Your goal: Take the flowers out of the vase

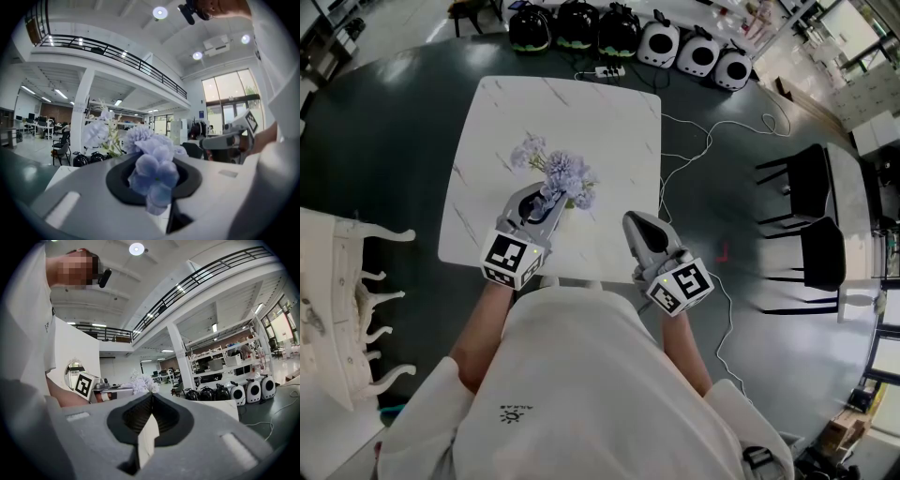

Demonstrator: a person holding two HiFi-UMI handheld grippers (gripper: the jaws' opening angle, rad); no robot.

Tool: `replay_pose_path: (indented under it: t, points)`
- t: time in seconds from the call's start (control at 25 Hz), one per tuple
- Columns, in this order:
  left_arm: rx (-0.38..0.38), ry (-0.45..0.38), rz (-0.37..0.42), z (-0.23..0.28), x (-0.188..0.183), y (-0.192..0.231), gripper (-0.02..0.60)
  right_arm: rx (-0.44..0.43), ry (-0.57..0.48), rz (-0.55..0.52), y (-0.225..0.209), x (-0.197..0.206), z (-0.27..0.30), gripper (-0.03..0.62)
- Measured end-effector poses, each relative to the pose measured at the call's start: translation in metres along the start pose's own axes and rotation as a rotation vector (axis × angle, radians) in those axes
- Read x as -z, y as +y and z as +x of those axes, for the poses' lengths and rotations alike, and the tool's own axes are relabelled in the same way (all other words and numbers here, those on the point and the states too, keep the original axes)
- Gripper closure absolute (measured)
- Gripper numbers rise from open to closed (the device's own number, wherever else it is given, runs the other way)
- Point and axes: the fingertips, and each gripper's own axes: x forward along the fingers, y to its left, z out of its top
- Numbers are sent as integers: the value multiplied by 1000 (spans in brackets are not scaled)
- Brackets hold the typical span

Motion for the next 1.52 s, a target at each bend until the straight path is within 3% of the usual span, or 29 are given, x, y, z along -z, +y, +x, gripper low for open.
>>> replay_pose_path:
  t: [1.52]
  points:
    - [-4, -111, 47, -9, -63, -1, 537, -20, -34, -18, 3, -8, 1, 592]
